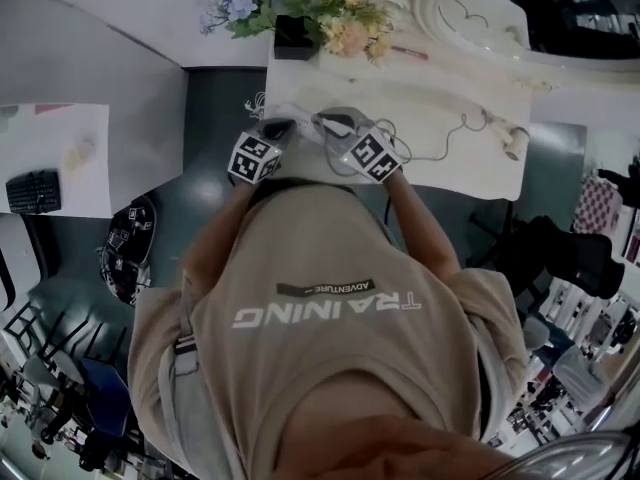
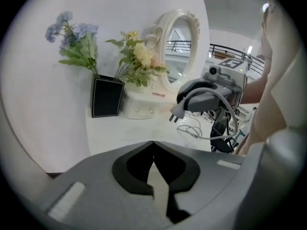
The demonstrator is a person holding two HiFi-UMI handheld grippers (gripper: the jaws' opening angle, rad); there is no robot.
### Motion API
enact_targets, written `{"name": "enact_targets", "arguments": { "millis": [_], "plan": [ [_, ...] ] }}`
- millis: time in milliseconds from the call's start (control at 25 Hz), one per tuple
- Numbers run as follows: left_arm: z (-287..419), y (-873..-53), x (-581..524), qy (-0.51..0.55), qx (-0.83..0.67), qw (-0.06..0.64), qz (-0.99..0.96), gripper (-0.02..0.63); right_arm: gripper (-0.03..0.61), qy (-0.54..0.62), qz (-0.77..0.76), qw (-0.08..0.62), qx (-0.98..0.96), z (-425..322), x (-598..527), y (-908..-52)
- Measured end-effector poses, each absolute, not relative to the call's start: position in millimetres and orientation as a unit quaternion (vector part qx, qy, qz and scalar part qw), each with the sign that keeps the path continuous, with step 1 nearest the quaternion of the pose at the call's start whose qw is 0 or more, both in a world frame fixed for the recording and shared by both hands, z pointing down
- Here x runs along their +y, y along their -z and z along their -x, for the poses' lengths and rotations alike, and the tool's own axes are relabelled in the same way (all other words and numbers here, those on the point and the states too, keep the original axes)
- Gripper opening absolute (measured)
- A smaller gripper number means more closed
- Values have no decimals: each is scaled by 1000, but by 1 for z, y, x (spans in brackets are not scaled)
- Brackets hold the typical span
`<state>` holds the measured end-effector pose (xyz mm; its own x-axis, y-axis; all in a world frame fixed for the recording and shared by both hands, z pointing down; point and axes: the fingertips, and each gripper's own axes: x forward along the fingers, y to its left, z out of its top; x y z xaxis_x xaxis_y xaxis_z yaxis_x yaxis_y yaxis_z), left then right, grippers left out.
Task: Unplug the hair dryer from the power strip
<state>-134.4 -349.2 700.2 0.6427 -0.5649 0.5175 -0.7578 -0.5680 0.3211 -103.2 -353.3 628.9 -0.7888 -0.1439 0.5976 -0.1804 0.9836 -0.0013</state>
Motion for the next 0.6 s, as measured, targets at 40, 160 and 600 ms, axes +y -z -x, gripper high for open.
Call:
{"name": "enact_targets", "arguments": {
  "millis": [40,160,600],
  "plan": [
    [138,-690,-352,-169,-393,264,-864,6,67,-26,-89,308,-947,100,-353,-621],
    [147,-662,-350,-148,-421,252,-859,6,67,-27,-91,288,-953,89,-347,-600],
    [171,-564,-350,-72,-487,183,-851,6,67,-19,-108,217,-970,52,-360,-534]
  ]
}}
